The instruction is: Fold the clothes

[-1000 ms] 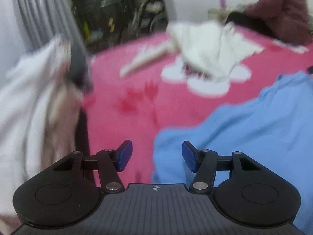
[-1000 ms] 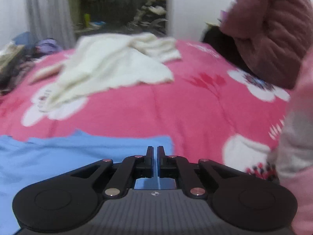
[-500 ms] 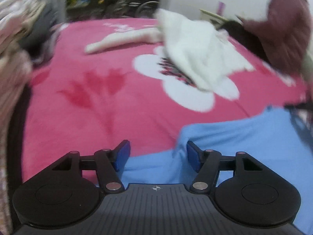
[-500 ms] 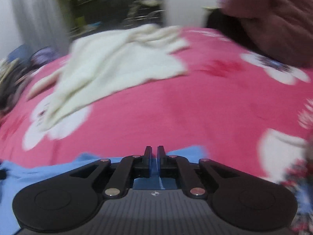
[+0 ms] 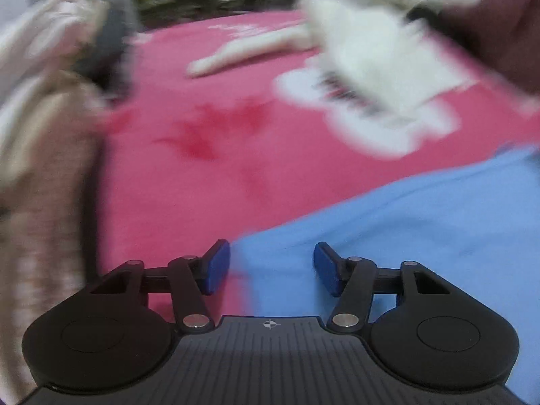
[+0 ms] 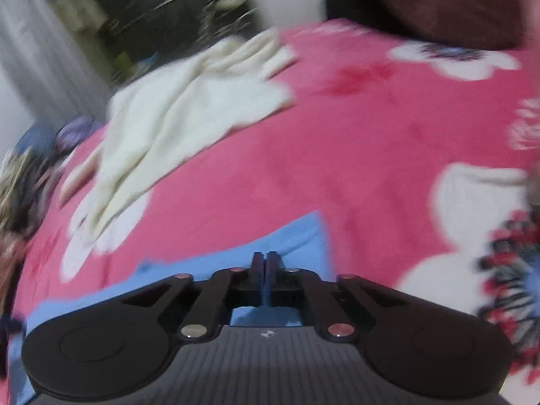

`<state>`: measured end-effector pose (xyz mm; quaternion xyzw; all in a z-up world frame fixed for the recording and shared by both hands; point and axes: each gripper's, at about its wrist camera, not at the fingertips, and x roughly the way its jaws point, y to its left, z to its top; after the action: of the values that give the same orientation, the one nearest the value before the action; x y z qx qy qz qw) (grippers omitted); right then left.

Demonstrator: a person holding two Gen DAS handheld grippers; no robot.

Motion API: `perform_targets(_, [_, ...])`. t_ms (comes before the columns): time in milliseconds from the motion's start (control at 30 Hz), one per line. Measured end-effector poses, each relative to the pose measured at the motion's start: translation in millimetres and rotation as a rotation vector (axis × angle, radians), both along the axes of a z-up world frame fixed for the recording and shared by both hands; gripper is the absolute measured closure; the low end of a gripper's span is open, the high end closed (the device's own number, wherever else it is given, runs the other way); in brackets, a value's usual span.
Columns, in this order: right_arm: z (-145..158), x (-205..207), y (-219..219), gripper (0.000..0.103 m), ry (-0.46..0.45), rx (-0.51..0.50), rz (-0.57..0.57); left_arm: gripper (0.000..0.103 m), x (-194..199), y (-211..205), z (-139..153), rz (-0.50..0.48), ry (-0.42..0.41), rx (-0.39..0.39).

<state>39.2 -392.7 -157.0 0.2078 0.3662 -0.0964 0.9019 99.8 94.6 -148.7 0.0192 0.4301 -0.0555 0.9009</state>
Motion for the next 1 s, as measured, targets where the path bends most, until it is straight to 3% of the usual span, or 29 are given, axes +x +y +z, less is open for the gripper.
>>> perform_targets(67, [10.9,-11.5,-8.0,0.095,-0.017,-0.061,-0.084,0.043,-2.6,8.9,-1.9,0.071,-0.009,0.058])
perform_targets(133, [23.7,-26.0,-14.4,0.095,-0.06,-0.029,-0.091,0.043,-6.9,10.3,5.8,0.107,-0.043,0.1])
perform_targets(267, [43.0,-38.3,3.1,0.095,-0.1,-0.027,0.04,0.047,-20.6,1.9,22.0,0.083,-0.119,0.135])
perform_targets(367, [35.7,-33.9,17.1,0.092,-0.057,0.036,0.161,0.045,-24.7,-13.5,19.2,0.026,-0.157,0.242])
perform_targets(467, [11.6,-30.4,3.9,0.096,0.078,-0.023,0.038,0.05,-13.0,-24.3,-5.5,0.043,-0.09,0.522])
perform_targets(533, [14.2,-44.3,-11.3,0.091,0.09,-0.124,-0.123,0.05,-21.3,-15.8,5.4,0.057,-0.111,0.496])
perform_targets(633, [45.2,-86.7,-19.8,0.091,-0.018,-0.119,-0.207,0.049,-39.6,-9.4,32.9,0.065,-0.2,0.488])
perform_targets(733, [68.2,-126.6,-2.6,0.09,-0.066,-0.074,-0.133,0.046,-69.1,-7.9,61.4,-0.026,-0.262,0.351])
perform_targets(833, [69.0,-151.3,33.2,0.089,-0.054,-0.026,0.019,0.044,-93.5,-11.6,66.7,-0.203,-0.182,0.162])
perform_targets(1000, [26.5,-180.1,50.7,0.09,0.032,0.052,0.008,0.048,-114.3,3.9,16.7,-0.223,0.073,0.045])
